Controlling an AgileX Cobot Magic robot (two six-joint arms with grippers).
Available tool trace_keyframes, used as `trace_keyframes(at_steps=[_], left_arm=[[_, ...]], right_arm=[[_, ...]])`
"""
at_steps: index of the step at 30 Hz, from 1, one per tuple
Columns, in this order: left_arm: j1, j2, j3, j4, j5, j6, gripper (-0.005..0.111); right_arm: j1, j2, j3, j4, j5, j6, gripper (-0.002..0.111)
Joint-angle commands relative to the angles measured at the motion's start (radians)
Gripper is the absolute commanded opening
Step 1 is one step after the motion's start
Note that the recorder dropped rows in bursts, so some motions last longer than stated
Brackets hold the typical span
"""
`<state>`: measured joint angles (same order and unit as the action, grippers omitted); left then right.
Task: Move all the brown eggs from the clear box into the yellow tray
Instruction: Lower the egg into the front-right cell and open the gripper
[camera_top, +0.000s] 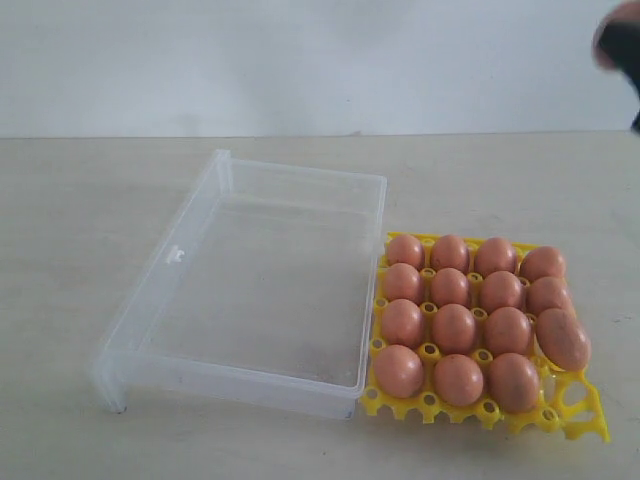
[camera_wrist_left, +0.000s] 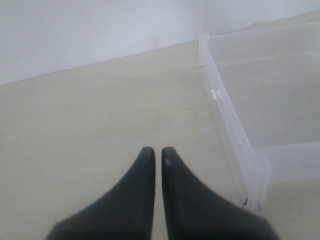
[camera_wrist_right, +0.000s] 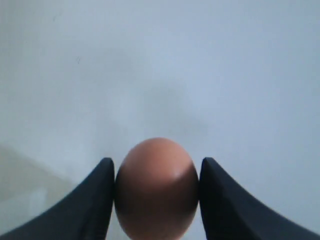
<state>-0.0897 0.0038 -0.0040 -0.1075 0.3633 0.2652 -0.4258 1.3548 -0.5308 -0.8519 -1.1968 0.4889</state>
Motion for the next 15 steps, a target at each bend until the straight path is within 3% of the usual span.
trace_keyframes(at_steps=[1, 4, 7, 11, 15], left_arm=[[0.004, -0.004, 0.004, 0.0, -0.004, -0.011, 0.004], [0.004, -0.004, 0.004, 0.0, -0.004, -0.011, 0.004], [0.004, -0.004, 0.004, 0.0, -0.004, -0.011, 0.004], [0.004, -0.004, 0.004, 0.0, -0.004, -0.011, 0.004], [0.004, -0.004, 0.004, 0.0, -0.004, -0.011, 0.004]], right_arm=[[0.041, -0.007, -0.172, 0.26, 0.046, 0.057, 0.0], [0.051, -0.007, -0.266, 0.324, 0.144, 0.091, 0.0], [0.057, -0.007, -0.278, 0.322, 0.181, 0.265, 0.0], [0.158, -0.015, -0.166, 0.191, 0.193, 0.263, 0.0], [0.311, -0.084, 0.029, 0.185, 0.383, 0.106, 0.0]])
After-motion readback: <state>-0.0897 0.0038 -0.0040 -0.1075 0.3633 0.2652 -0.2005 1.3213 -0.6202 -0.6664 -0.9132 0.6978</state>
